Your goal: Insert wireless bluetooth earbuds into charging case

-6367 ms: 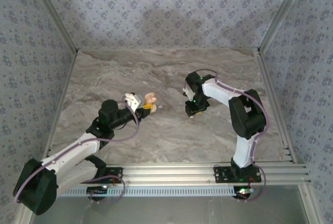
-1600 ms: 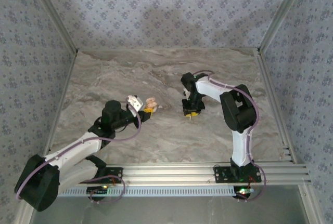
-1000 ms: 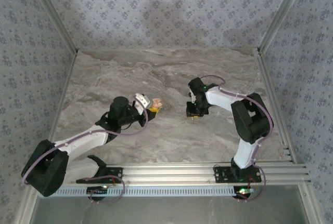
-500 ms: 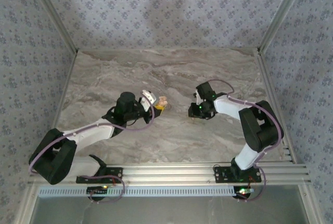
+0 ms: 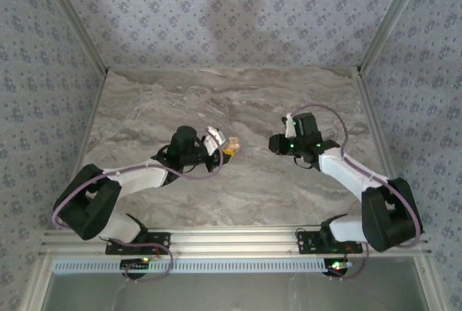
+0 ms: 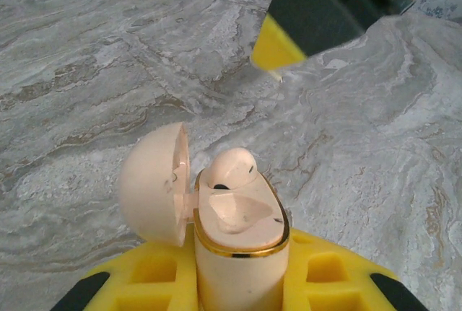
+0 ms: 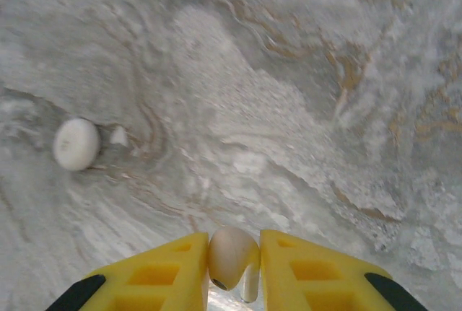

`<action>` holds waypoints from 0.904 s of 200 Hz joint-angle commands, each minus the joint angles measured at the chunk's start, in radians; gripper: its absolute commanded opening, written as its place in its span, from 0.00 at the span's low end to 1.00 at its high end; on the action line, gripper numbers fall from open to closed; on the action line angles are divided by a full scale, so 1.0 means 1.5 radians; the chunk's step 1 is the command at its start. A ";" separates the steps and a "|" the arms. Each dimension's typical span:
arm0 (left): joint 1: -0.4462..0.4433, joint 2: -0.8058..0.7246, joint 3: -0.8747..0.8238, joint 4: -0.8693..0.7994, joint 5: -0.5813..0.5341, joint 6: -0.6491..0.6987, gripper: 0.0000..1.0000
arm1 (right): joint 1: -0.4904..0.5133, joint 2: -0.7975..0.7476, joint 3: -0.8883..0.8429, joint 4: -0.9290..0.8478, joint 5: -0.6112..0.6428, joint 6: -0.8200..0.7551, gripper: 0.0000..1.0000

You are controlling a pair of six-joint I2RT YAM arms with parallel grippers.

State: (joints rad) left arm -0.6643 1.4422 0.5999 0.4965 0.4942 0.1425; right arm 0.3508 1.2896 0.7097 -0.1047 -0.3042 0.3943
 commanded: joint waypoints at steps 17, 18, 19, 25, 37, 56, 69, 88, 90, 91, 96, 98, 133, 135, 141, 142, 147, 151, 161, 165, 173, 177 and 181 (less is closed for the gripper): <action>-0.024 0.051 0.039 0.075 0.020 0.010 0.12 | -0.002 -0.091 -0.033 0.086 -0.066 -0.019 0.26; -0.025 0.052 0.039 0.077 0.020 0.009 0.12 | -0.002 -0.093 -0.033 0.088 -0.067 -0.019 0.26; -0.026 0.054 0.039 0.078 0.019 0.009 0.12 | -0.002 -0.095 -0.034 0.090 -0.069 -0.019 0.26; -0.029 0.061 0.043 0.088 0.017 0.005 0.12 | -0.001 -0.104 -0.038 0.100 -0.076 -0.018 0.26; -0.037 0.076 0.049 0.108 0.013 -0.003 0.12 | 0.001 -0.122 -0.047 0.125 -0.093 -0.014 0.27; -0.047 0.097 0.059 0.134 0.008 -0.015 0.12 | 0.005 -0.141 -0.057 0.164 -0.108 -0.006 0.27; -0.055 0.109 0.067 0.150 0.002 -0.024 0.12 | 0.009 -0.147 -0.061 0.185 -0.117 0.000 0.27; -0.064 0.124 0.075 0.168 -0.004 -0.032 0.12 | 0.014 -0.155 -0.064 0.208 -0.128 0.006 0.27; -0.064 0.125 0.076 0.170 -0.005 -0.032 0.12 | 0.014 -0.154 -0.064 0.210 -0.129 0.006 0.27; -0.065 0.126 0.076 0.172 -0.005 -0.033 0.12 | 0.014 -0.155 -0.064 0.211 -0.129 0.006 0.27; -0.066 0.129 0.077 0.176 -0.007 -0.035 0.12 | 0.015 -0.158 -0.065 0.216 -0.131 0.008 0.27; -0.067 0.130 0.077 0.179 -0.007 -0.036 0.12 | 0.016 -0.159 -0.065 0.218 -0.131 0.009 0.27; -0.073 0.148 0.088 0.209 -0.007 -0.055 0.12 | 0.025 -0.169 -0.079 0.254 -0.145 0.021 0.27; -0.073 0.148 0.088 0.209 -0.007 -0.056 0.12 | 0.025 -0.169 -0.080 0.256 -0.146 0.021 0.27; -0.074 0.150 0.090 0.212 -0.007 -0.057 0.12 | 0.026 -0.170 -0.083 0.260 -0.147 0.024 0.27; -0.074 0.150 0.090 0.212 -0.006 -0.058 0.12 | 0.026 -0.170 -0.083 0.262 -0.147 0.025 0.27; -0.074 0.151 0.091 0.215 -0.006 -0.059 0.12 | 0.028 -0.171 -0.086 0.267 -0.148 0.027 0.28; -0.075 0.152 0.092 0.216 -0.006 -0.060 0.12 | 0.029 -0.171 -0.089 0.272 -0.148 0.028 0.28; -0.075 0.153 0.093 0.221 -0.006 -0.064 0.12 | 0.033 -0.171 -0.095 0.285 -0.146 0.035 0.28; -0.075 0.153 0.093 0.223 -0.006 -0.066 0.12 | 0.034 -0.171 -0.098 0.290 -0.146 0.037 0.28; -0.075 0.154 0.093 0.227 -0.007 -0.068 0.12 | 0.037 -0.170 -0.101 0.298 -0.145 0.041 0.28; -0.076 0.155 0.094 0.228 -0.006 -0.069 0.12 | 0.037 -0.170 -0.103 0.301 -0.143 0.042 0.28; -0.076 0.155 0.094 0.230 -0.006 -0.070 0.12 | 0.039 -0.169 -0.104 0.303 -0.141 0.044 0.28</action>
State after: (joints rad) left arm -0.7689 1.6588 0.7048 0.7670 0.4820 0.0620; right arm 0.3962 1.0485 0.5762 0.2794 -0.5053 0.4309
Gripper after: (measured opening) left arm 0.226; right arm 0.275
